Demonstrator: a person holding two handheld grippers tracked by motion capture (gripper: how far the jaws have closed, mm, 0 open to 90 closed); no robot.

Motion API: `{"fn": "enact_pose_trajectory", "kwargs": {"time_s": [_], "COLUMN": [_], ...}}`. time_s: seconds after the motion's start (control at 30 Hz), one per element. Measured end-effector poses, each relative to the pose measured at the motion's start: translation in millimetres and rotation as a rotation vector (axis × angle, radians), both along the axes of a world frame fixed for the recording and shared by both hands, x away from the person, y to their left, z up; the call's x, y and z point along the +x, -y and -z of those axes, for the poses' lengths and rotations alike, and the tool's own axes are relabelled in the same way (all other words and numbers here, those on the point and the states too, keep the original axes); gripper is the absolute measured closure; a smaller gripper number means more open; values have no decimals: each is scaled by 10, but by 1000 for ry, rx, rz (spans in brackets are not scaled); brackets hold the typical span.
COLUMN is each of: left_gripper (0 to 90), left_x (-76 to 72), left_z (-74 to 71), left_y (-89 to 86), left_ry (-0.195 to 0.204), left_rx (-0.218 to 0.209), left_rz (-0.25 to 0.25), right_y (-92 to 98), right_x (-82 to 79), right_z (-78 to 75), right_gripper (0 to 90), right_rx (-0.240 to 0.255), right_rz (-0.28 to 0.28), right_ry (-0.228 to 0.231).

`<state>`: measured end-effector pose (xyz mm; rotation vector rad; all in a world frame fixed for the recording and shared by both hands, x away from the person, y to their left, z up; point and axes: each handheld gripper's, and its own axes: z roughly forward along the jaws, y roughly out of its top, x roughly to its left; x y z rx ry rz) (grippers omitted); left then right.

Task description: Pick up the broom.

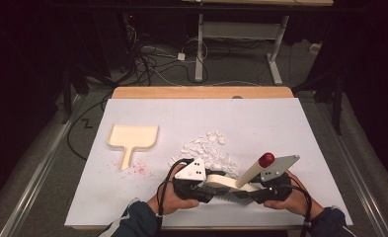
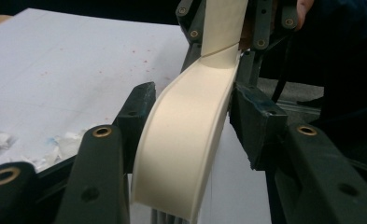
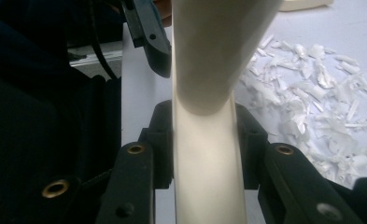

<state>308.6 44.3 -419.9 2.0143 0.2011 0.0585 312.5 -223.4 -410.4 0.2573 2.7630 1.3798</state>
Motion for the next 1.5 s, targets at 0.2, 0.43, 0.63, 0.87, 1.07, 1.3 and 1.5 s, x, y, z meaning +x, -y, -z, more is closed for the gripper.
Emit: {"fn": "enact_pose_trajectory", "kwargs": {"time_s": [0.2,0.43,0.63,0.87,1.07,1.3,1.5], "left_gripper": [385,223,171,170,170,170,170], "left_x": [-31,-47,-125,-203,-305,-395,-441], "left_z": [-55,-80,70,250,383,529,546], "left_y": [-55,-323,-727,-1082,-1335,-1482,-1487], "left_ry": [95,167,222,227,215,174,176], "left_rx": [53,79,166,225,262,290,306], "left_rz": [-92,-275,-413,-538,-612,-654,-653], "right_y": [27,252,409,513,609,680,733], "right_x": [-39,51,112,183,230,274,306], "right_z": [-91,-201,-280,-306,-326,-331,-325], "right_gripper": [680,680,679,679,679,679,680], "right_rx": [1,31,7,2,-8,-13,-34], "right_rz": [70,206,322,408,486,534,584], "right_ry": [19,31,78,81,85,92,112]}}
